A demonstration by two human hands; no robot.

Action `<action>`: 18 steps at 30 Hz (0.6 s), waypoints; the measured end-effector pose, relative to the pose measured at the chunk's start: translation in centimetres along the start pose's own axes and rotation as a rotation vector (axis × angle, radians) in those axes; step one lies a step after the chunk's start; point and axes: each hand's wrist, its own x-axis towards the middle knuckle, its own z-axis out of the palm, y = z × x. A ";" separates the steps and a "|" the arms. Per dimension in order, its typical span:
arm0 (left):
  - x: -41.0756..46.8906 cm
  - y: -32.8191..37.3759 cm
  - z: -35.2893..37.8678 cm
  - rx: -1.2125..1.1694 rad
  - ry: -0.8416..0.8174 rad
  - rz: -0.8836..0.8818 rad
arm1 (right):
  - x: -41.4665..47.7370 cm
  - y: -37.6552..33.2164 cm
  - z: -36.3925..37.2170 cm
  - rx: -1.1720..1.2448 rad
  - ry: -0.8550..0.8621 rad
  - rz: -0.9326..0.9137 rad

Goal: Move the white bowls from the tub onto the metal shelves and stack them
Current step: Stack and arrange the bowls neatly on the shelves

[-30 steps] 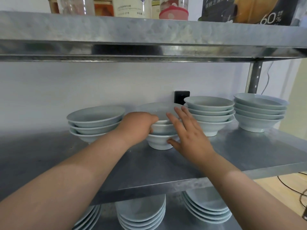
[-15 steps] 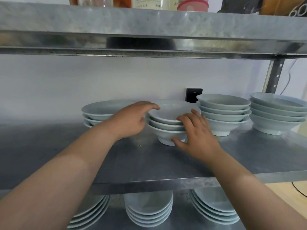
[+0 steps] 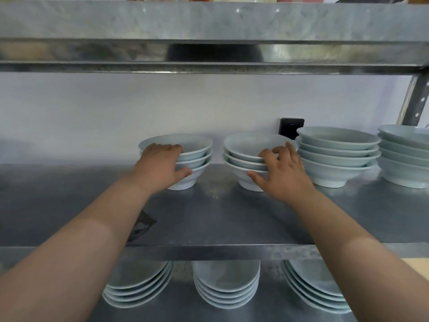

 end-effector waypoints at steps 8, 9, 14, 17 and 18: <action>-0.3 -0.3 0.7 -0.064 0.066 0.004 | 0.7 -0.9 -0.3 -0.055 -0.038 0.002; -0.5 -0.5 0.8 -0.081 0.061 0.006 | 0.8 -1.1 -0.6 -0.090 -0.061 0.011; -2.1 -2.3 -0.1 -0.445 0.119 -0.063 | 1.7 -4.9 -1.9 -0.131 -0.107 -0.056; -3.1 -4.7 -1.0 -0.568 0.180 -0.149 | 2.6 -9.9 -2.8 0.101 -0.017 -0.128; -3.5 -5.7 -1.3 -0.587 0.190 -0.183 | 3.0 -11.8 -2.8 0.238 -0.007 -0.138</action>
